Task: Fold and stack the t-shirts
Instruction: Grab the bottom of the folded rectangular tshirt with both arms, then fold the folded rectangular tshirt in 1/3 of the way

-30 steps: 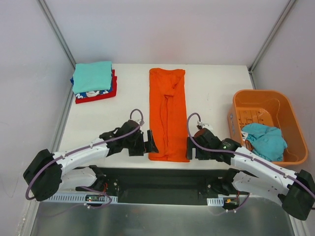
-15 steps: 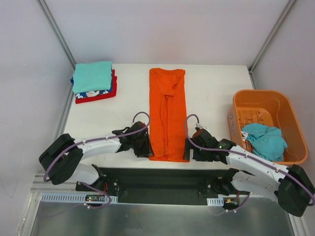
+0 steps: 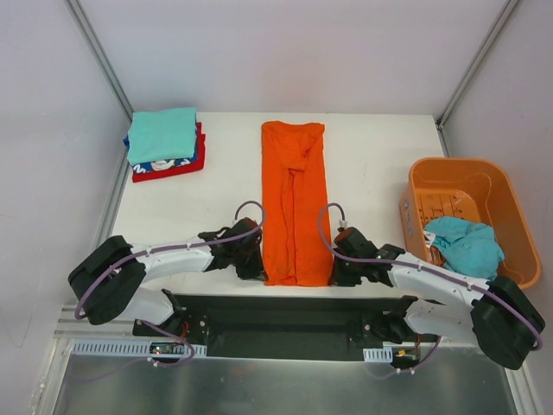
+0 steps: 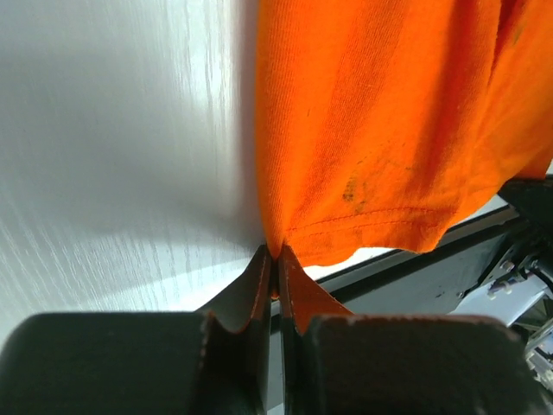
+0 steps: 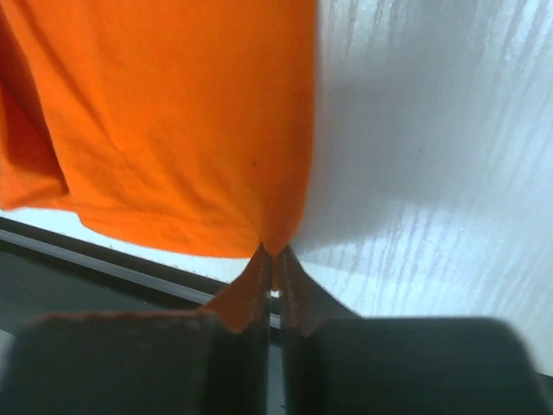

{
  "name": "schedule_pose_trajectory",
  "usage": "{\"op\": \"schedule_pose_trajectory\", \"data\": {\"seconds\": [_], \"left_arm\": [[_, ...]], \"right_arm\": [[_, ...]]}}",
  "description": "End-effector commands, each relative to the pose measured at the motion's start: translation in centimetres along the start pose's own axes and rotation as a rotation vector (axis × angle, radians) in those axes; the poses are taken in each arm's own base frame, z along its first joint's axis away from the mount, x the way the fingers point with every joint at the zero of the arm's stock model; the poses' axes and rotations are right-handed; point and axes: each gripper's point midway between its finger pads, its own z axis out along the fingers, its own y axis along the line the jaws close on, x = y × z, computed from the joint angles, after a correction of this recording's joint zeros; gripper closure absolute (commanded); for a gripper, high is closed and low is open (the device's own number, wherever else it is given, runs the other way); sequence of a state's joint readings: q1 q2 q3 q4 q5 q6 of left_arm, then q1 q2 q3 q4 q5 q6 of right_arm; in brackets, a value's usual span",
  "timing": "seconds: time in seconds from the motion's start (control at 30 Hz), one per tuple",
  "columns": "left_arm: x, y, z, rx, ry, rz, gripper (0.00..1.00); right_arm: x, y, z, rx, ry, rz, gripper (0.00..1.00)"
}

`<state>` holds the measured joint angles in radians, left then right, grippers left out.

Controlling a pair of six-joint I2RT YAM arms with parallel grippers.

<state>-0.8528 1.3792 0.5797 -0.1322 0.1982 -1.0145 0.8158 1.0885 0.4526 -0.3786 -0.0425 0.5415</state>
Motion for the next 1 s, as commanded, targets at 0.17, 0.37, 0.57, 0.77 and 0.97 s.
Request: {"op": "schedule_pose_trajectory", "data": {"seconds": [0.17,0.37,0.57,0.77,0.97], "left_arm": [[4.1,-0.3,-1.8,0.042,0.021,-0.019,1.00],[0.6,-4.7,-4.2,0.130,-0.129,0.038,1.00],[-6.2,-7.3,-6.7,0.139,-0.332,0.031,1.00],[-13.5,-8.3,-8.1,0.136,-0.399,0.022,1.00],[-19.6,-9.4,-8.5,0.112,-0.474,0.005,1.00]], "right_arm": [[3.8,0.2,-1.4,-0.082,0.056,-0.016,0.99],[-0.4,1.5,-4.7,-0.082,-0.131,-0.077,0.99],[-8.1,2.8,-8.2,0.034,-0.311,-0.142,0.99],[-15.5,5.4,-9.4,0.085,-0.407,-0.156,0.99],[-21.7,4.8,-7.8,0.198,-0.426,-0.107,0.99]]}}
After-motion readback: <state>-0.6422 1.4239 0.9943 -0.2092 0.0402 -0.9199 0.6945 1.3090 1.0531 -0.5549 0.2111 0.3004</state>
